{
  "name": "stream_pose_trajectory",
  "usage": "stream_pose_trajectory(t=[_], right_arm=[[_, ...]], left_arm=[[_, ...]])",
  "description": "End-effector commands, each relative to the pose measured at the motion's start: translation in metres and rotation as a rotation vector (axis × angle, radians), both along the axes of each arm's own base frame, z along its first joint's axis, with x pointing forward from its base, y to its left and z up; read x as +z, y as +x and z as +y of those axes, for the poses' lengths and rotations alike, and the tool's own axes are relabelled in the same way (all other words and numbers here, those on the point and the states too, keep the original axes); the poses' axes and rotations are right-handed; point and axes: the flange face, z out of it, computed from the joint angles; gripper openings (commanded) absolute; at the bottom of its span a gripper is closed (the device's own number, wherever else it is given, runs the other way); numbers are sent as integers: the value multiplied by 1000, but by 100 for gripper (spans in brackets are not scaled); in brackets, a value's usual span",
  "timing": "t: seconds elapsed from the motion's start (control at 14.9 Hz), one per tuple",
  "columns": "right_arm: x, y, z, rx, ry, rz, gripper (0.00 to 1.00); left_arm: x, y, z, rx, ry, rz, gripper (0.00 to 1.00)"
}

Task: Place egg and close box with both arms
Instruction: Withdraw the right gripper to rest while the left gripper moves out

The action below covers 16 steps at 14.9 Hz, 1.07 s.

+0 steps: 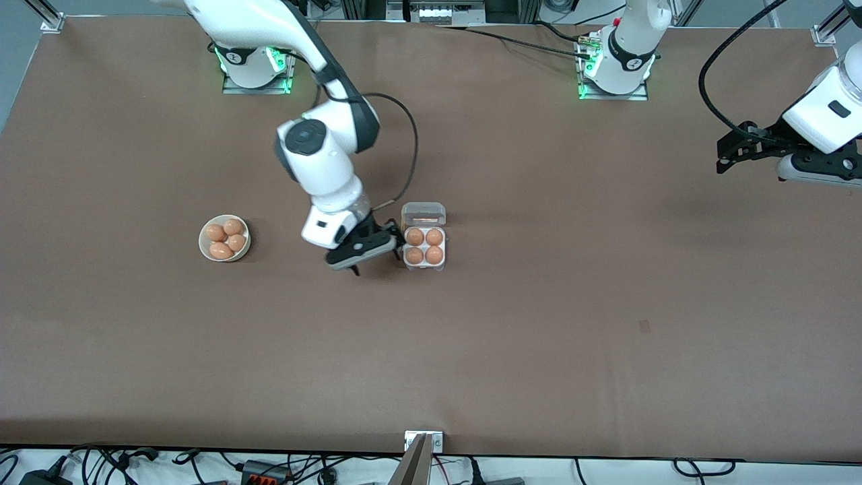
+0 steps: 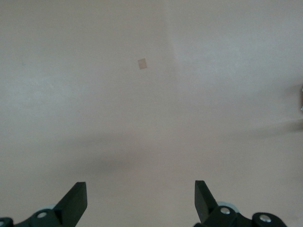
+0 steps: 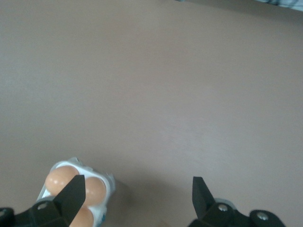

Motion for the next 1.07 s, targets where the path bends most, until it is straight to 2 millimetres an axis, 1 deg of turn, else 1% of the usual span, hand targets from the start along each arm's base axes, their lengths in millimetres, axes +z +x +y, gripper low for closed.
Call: stream_pose_trajectory(t=[0.0,0.13,0.2,0.27,0.33,0.4,0.47,0.54,0.6,0.67,0.74,0.8,0.87,0.94,1.0], right_arm=[[59,9,-40,-66,-33,84,100],[94,25,-69,-117,-66,158,100],[109,33,-84,-143,-82,194,100],[123,42,-105,-174,-95,221,100],[135,50,-126,-200,-103,245,100],[141,56,-152,-240,-110,273,100],[144,61,-179,-277,-110,297,100],[151,66,-215,-328,-102,307,100],[159,68,-245,-372,-93,317,100],[169,67,-273,-412,-88,325,100],[176,65,-300,-449,-89,340,100],[189,60,-325,-491,-80,343,100],[205,55,-349,-526,-69,327,100],[219,50,-372,-558,-56,310,100],[230,42,-389,-582,-51,314,100]], left_arm=[[-2,-5,-7,-23,21,85,100],[-11,-17,-6,-25,26,191,100],[-15,-14,-5,-31,27,198,100],[-18,-12,-6,-33,28,202,100],[-24,-4,-6,-33,27,210,100],[-28,2,-7,-36,25,221,100],[-31,4,-7,-39,21,232,100],[-32,5,-8,-43,19,237,100],[-32,5,-9,-44,17,234,100],[-28,9,-10,-43,19,223,100],[-28,16,-10,-35,12,220,100],[-32,20,-10,-30,12,223,100],[-29,21,-10,-32,10,215,87],[-28,24,-11,-35,10,211,61],[-32,26,-10,-35,8,221,40]])
